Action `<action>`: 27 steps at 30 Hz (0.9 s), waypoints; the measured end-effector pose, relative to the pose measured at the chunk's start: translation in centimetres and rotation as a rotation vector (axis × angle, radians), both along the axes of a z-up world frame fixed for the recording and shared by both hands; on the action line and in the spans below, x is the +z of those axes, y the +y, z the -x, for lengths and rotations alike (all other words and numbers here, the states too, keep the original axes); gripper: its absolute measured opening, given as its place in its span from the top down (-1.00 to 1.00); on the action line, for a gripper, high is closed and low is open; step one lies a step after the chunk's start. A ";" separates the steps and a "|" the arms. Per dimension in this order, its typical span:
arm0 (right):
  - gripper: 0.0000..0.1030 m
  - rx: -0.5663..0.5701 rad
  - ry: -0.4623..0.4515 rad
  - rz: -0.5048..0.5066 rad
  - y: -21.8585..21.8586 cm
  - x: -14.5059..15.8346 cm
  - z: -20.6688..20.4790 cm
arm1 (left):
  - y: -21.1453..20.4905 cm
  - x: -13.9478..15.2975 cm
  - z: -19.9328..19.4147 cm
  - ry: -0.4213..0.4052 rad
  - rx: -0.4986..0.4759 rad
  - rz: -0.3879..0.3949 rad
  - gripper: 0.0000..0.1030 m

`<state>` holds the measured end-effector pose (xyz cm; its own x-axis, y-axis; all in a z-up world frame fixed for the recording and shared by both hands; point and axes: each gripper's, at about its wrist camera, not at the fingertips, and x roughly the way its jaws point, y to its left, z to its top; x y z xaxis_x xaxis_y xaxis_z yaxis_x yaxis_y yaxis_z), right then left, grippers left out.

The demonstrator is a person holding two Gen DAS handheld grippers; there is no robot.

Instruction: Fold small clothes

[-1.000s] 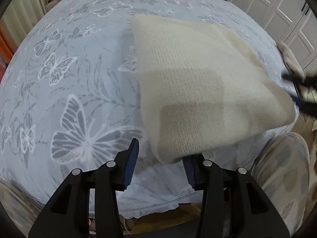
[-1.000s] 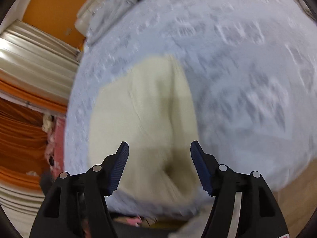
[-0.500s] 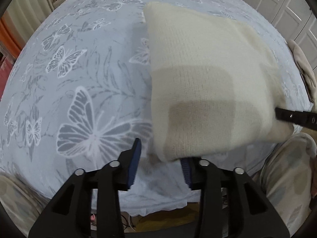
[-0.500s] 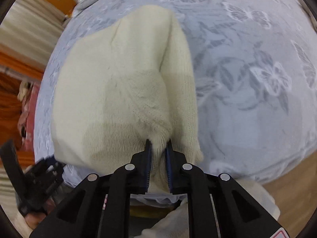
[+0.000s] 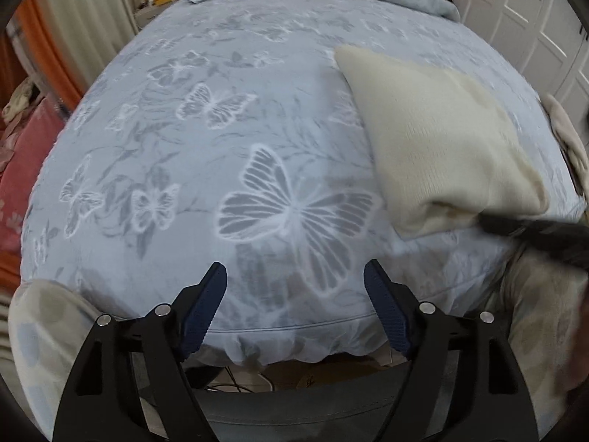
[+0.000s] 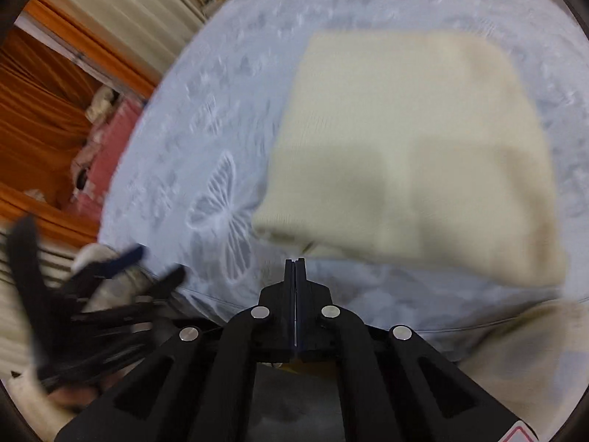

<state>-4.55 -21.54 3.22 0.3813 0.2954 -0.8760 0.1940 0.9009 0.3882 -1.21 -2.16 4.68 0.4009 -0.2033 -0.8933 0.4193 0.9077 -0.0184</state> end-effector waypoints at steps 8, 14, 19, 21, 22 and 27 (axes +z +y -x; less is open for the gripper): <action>0.89 -0.011 0.041 0.048 4.6 -4.2 -5.0 | 2.9 1.2 -0.5 -0.020 0.054 0.060 -0.60; 0.91 0.076 0.023 0.059 4.6 -2.3 -3.4 | 2.7 2.2 -1.1 -0.035 0.050 0.093 -0.61; 0.72 -0.141 -0.080 0.024 -4.9 4.1 3.0 | 1.4 2.4 -1.7 -0.024 0.028 0.121 -0.71; 0.09 -0.247 -0.089 0.053 -8.3 4.8 3.6 | -0.1 2.3 -1.9 -0.009 0.009 0.127 -0.71; -0.27 -0.297 -0.090 0.063 -10.1 4.8 3.7 | -0.7 2.2 -1.9 -0.006 0.005 0.130 -0.71; -0.22 -0.348 0.031 -0.041 -14.0 0.2 0.0 | -4.3 3.0 -1.9 -0.009 -0.040 0.136 -0.71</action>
<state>-4.57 -35.49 3.37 0.4390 0.1874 -0.8787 0.4992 0.7623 0.4119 0.70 -6.44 7.70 0.3982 -0.3384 -0.8526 0.4560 0.8795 -0.1361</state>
